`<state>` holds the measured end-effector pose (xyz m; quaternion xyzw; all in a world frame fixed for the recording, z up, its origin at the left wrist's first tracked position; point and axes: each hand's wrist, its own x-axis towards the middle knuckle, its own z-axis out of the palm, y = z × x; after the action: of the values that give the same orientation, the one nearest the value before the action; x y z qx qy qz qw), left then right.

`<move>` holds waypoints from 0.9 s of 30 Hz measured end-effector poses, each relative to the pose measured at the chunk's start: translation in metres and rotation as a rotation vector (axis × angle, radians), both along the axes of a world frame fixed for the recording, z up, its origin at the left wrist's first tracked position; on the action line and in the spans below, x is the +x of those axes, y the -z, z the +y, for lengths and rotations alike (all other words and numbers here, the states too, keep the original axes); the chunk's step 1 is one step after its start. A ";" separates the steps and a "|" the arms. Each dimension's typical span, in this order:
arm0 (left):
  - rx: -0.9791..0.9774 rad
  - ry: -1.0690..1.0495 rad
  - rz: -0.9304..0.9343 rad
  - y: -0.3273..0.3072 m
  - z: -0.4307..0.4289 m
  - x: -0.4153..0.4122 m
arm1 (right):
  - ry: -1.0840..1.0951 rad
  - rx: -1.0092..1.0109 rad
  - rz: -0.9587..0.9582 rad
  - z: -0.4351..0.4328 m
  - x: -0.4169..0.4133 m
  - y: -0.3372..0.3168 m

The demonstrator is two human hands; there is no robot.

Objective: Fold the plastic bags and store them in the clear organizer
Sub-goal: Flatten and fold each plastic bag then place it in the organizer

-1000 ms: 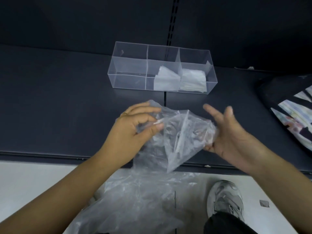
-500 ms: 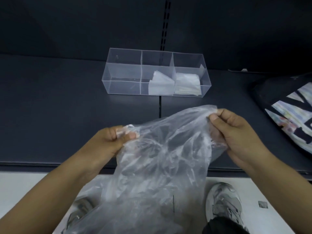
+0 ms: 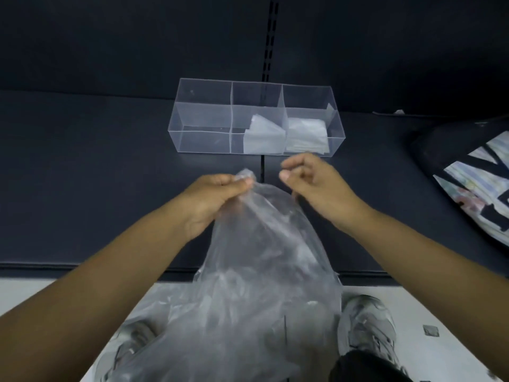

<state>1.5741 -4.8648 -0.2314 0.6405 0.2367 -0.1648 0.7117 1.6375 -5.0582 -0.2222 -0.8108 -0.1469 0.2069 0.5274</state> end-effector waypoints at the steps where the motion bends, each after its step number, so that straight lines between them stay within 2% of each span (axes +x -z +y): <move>1: 0.017 -0.110 0.006 0.005 0.006 0.002 | 0.045 0.002 -0.027 -0.009 0.002 0.002; 5: 0.100 -0.380 0.017 0.022 0.031 0.004 | -0.091 0.026 0.011 -0.051 -0.014 0.009; 8: 0.122 -0.424 0.023 0.028 0.039 0.005 | -0.257 -0.144 0.025 -0.061 -0.029 0.020; 10: 0.130 -0.423 0.022 0.031 0.041 0.005 | -0.325 -0.352 -0.086 -0.058 -0.029 0.031; 12: 0.141 -0.421 0.015 0.035 0.041 0.005 | -0.266 -0.461 -0.252 -0.052 -0.024 0.040; 13: 0.144 -0.426 0.010 0.038 0.042 0.005 | -0.185 -0.423 -0.268 -0.050 -0.021 0.043; 16: 0.165 -0.462 0.014 0.044 0.046 0.004 | 0.032 -0.193 -0.115 -0.056 -0.013 0.049; 20: 0.169 -0.504 0.052 0.047 0.052 0.004 | 0.158 0.079 0.063 -0.072 -0.008 0.051; 25: 0.078 -0.547 0.092 0.046 0.059 0.002 | 0.265 0.178 0.209 -0.079 0.001 0.044; 27: 0.028 -0.580 0.083 0.046 0.061 0.001 | 0.276 0.234 0.336 -0.077 0.003 0.040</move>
<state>1.5752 -4.8035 -0.2776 0.5487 0.4413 0.0227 0.7097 1.6405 -5.1351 -0.2621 -0.7109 0.0321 0.2466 0.6579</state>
